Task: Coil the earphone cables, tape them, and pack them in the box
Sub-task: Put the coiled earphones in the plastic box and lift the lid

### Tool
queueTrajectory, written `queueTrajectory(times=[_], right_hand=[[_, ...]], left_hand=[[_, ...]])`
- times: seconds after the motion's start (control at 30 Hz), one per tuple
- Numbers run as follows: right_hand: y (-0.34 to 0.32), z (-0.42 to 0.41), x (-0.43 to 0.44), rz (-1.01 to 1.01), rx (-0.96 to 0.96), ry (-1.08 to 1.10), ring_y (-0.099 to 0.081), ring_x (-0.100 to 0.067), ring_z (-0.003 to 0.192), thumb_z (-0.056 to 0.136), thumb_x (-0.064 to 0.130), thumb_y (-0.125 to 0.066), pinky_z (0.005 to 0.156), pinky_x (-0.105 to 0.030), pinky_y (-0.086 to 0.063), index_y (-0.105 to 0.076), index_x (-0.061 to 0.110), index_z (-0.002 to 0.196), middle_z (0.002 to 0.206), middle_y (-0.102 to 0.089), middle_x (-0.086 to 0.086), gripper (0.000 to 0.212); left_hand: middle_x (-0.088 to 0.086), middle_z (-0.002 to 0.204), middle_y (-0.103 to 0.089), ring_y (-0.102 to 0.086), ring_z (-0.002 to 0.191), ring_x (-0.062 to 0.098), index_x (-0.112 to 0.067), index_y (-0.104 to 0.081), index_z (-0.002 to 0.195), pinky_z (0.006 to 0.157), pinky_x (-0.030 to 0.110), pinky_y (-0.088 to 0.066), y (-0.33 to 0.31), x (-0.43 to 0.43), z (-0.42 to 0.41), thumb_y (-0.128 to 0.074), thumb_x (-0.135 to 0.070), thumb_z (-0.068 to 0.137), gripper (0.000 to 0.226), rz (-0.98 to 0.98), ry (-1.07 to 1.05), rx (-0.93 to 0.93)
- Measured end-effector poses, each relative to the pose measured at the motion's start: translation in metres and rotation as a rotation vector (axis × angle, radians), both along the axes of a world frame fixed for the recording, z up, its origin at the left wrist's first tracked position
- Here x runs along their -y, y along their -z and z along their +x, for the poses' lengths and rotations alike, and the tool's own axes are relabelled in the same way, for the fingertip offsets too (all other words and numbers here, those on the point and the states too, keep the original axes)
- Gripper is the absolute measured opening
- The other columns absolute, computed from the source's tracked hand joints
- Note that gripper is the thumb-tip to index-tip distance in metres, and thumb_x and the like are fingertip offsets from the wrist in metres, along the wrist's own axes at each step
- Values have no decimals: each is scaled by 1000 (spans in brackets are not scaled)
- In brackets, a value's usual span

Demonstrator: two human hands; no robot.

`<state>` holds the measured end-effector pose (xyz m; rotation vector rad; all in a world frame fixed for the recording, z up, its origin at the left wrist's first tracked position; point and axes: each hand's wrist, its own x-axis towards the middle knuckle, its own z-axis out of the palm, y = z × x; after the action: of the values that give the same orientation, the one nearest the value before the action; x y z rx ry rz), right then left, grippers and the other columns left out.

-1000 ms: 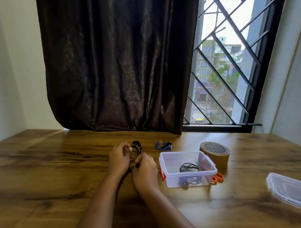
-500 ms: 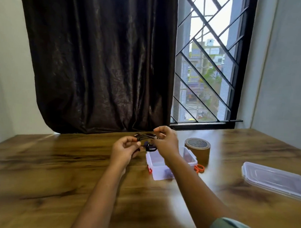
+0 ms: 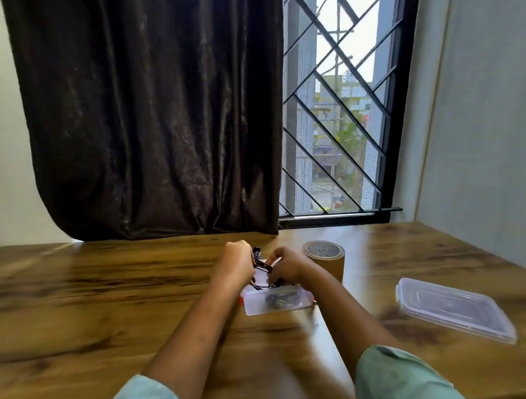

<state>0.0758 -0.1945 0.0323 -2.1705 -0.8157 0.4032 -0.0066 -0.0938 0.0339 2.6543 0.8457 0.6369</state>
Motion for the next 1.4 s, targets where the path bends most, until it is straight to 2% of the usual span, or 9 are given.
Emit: queueTrajectory(times=[0.3,0.43,0.6,0.77,0.97,1.07,1.17,1.23,1.4], right_hand=[[4,13,-12,-302,160,-88,-64,-27,98,75,11,-74,90,-39,-54,-66,18,86,103,-68,-9,15],[9,18,-18,-273,196,-51,-65,-26,90,77,14,-73,84,-35,-56,-65,15,88,100,-69,-10,13],[2,30,-22,-57,185,29,-58,-19,65,85,14,-66,55,-25,-47,-60,12,73,78,-63,-8,14],[2,46,-30,31,288,116,-56,-21,73,86,13,-59,63,-28,-44,-55,16,68,82,-61,-7,18],[-1,72,-58,-89,351,95,-55,-22,78,86,13,-57,59,-23,-39,-65,9,86,88,-62,-8,9],[2,86,-79,-258,366,23,-53,-23,78,87,14,-56,52,-24,-38,-58,11,81,81,-56,-6,8],[10,90,-99,-469,350,-126,-52,-23,81,90,12,-54,52,-24,-41,-61,7,110,92,-55,-10,22],[18,92,-111,-582,370,-197,-51,-24,82,92,16,-54,52,-26,-40,-56,10,128,98,-55,-11,36],[22,94,-122,-613,401,-206,-50,-24,82,94,23,-52,70,-27,-40,-63,6,118,99,-60,-12,32]], left_hand=[[3,100,-67,-60,97,20,-17,-68,100,76,31,-54,17,-7,7,-78,-28,74,30,175,-9,-187],[-1,89,-70,-63,84,16,-21,-71,78,71,30,-56,19,-17,7,-72,-17,78,4,-18,-24,50],[0,84,-70,-64,82,19,-24,-67,72,74,32,-54,26,-47,8,-68,-21,82,11,-369,-112,368],[8,94,-72,-63,86,26,-19,-68,76,77,33,-52,54,-67,10,-65,-17,85,10,-541,-316,500],[1,111,-68,-61,99,22,-22,-67,107,72,26,-43,65,-77,30,-54,-28,93,20,-338,-294,350],[-2,114,-65,-60,95,16,-25,-61,118,69,26,-44,68,-87,47,-46,-38,96,30,-256,-278,239],[-4,121,-63,-57,105,18,-32,-55,126,78,29,-49,70,-98,59,-39,-46,97,36,-186,-216,95],[-5,127,-60,-51,117,22,-38,-53,129,88,33,-46,70,-101,64,-35,-48,97,38,-132,-158,-4],[-4,116,-65,-54,109,22,-35,-60,117,92,34,-44,75,-104,67,-36,-49,96,36,-125,-112,-7]])
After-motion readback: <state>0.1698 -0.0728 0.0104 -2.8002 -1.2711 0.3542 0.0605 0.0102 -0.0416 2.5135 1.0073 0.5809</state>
